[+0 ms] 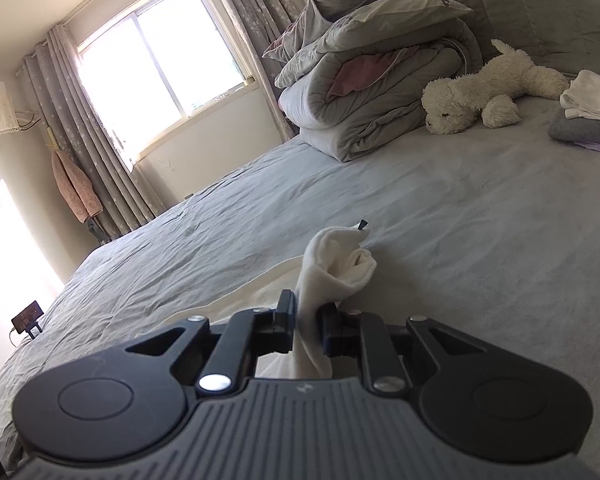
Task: Fold clothes
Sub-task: 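Fold the side edge over the sweatshirt body with the right gripper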
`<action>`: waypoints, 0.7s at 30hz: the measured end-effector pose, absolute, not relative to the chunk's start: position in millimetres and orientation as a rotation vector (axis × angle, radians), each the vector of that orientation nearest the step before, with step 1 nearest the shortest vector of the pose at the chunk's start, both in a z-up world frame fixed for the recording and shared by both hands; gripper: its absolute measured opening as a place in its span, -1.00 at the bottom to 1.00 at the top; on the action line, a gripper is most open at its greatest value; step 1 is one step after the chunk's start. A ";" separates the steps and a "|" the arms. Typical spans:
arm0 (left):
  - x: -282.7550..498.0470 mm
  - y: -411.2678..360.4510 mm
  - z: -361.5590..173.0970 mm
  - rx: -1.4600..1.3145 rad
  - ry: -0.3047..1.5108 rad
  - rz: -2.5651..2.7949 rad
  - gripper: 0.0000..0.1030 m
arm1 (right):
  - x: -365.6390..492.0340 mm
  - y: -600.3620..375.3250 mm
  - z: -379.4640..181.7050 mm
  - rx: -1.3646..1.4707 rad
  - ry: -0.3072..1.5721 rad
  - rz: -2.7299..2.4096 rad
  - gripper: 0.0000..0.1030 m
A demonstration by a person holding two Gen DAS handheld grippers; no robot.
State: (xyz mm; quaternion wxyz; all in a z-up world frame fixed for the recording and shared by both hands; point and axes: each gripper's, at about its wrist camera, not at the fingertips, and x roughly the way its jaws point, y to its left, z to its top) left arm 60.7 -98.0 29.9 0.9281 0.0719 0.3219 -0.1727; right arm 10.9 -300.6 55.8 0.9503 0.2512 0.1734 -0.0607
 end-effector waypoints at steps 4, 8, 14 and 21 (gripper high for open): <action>59.8 -64.0 54.9 0.093 0.649 -0.322 0.72 | 10.8 -299.9 55.5 0.501 0.350 -0.127 -0.65; 62.7 -16.3 75.2 -0.027 0.713 -0.273 0.72 | 10.1 -298.4 53.9 0.499 0.351 -0.137 -0.66; 81.8 47.0 75.4 -0.365 0.817 -0.207 0.72 | 8.3 -292.5 54.5 0.456 0.342 -0.150 -0.70; 95.4 71.0 68.8 -0.524 0.905 -0.178 0.72 | 8.9 -263.3 61.3 0.232 0.299 -0.165 -0.74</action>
